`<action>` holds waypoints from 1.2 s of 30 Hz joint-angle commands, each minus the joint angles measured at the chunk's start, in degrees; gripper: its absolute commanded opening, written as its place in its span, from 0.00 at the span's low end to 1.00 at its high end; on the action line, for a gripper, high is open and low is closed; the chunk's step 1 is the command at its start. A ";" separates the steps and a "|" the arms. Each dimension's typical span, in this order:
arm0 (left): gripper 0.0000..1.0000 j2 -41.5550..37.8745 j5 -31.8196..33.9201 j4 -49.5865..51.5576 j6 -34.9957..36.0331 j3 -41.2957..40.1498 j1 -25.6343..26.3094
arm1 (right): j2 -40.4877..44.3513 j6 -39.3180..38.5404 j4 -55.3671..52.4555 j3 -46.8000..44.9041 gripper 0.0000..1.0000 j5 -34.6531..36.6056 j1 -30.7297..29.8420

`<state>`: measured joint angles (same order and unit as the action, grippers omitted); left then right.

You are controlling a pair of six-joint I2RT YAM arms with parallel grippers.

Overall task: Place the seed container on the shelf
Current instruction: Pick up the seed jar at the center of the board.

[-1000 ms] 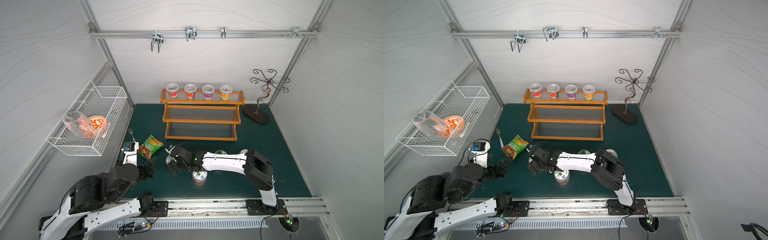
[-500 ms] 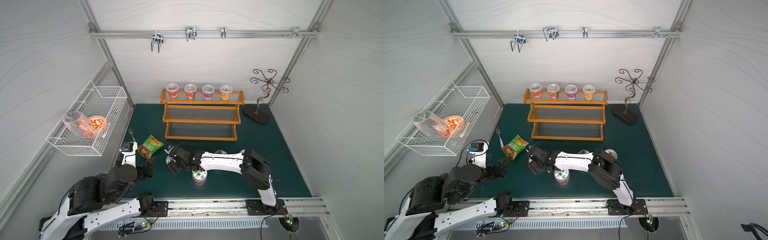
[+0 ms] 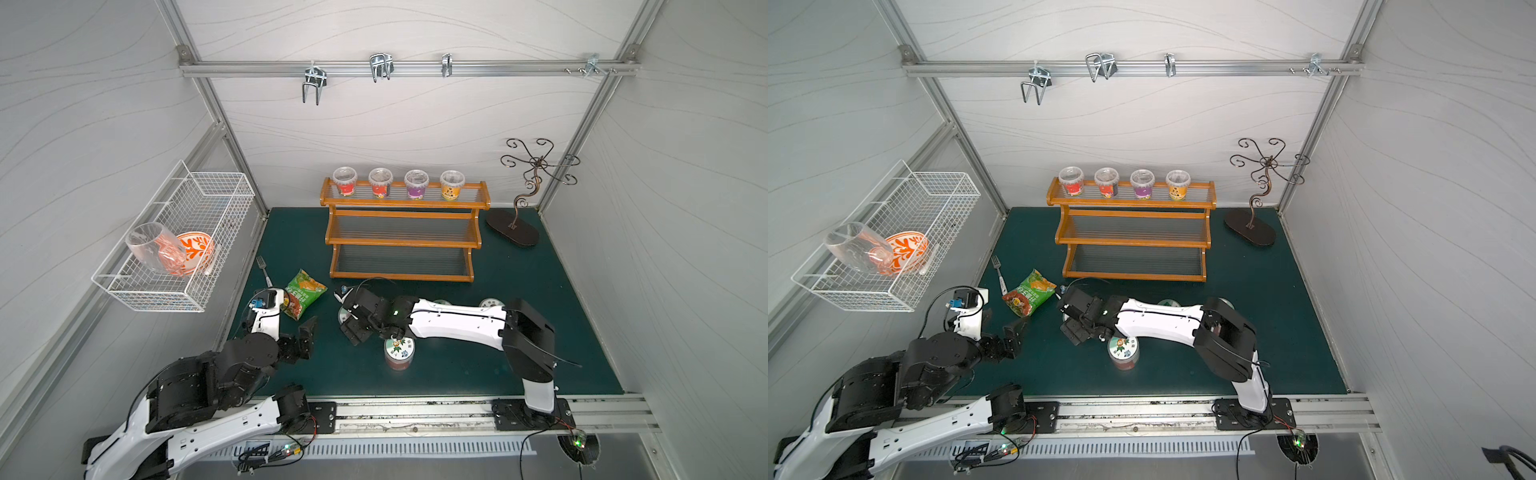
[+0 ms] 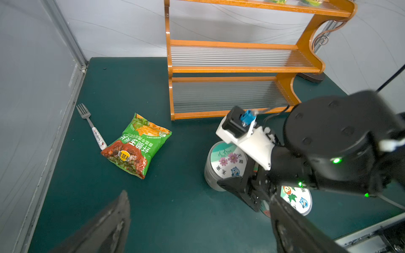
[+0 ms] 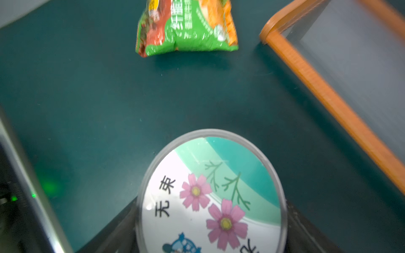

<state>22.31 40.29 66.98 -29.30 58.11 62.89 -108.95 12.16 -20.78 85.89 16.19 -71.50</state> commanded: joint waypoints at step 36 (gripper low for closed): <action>1.00 10.20 -19.35 -72.89 32.15 -28.43 -0.23 | 22.74 -5.63 -29.32 17.90 0.60 -23.40 18.07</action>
<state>31.46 22.61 2.31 1.58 28.80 62.89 -88.38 7.16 -51.09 104.53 -4.19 -53.84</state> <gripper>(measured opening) 0.995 0.872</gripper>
